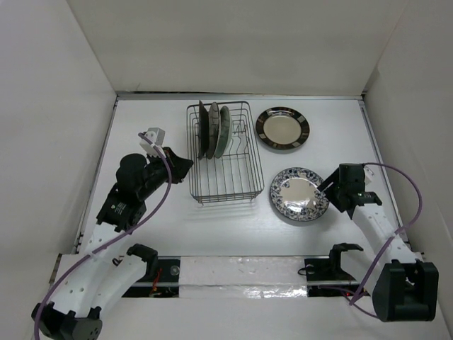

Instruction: Load the plates into the dish rack

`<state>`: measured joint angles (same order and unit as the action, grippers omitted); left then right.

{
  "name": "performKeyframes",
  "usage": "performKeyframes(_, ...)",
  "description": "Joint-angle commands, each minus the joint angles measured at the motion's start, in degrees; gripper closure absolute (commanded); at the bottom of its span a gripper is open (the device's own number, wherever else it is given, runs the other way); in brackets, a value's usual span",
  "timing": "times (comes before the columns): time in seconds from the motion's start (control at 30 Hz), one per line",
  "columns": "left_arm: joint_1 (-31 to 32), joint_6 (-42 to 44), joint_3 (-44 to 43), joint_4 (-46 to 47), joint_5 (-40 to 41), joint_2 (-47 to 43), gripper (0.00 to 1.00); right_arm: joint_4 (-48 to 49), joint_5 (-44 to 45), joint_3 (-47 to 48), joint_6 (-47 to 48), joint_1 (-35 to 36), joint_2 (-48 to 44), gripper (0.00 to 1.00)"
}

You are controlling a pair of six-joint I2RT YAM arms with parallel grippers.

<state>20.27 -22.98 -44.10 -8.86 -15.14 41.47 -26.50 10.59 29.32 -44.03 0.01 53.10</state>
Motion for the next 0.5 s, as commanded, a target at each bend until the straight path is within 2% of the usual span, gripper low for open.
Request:
performKeyframes(0.0,2.31,0.83,-3.36,0.6,2.38,-2.44,1.0,-2.76,1.19,3.37,2.46,-0.36,3.14,0.28)
performKeyframes(0.1,4.6,1.36,-3.72,-0.63,5.46,-3.85,1.0,-7.41,0.66,7.5,2.81,1.12,8.85,0.29)
performKeyframes(0.23,7.41,1.71,-4.33,-1.77,9.5,-5.61,1.0,-11.46,4.08,11.37,3.69,2.45,15.09,0.3)
performKeyframes(0.47,11.01,2.42,-4.68,-1.6,16.52,-10.8,1.0,-8.31,-3.63,9.88,5.28,1.92,19.94,0.31)
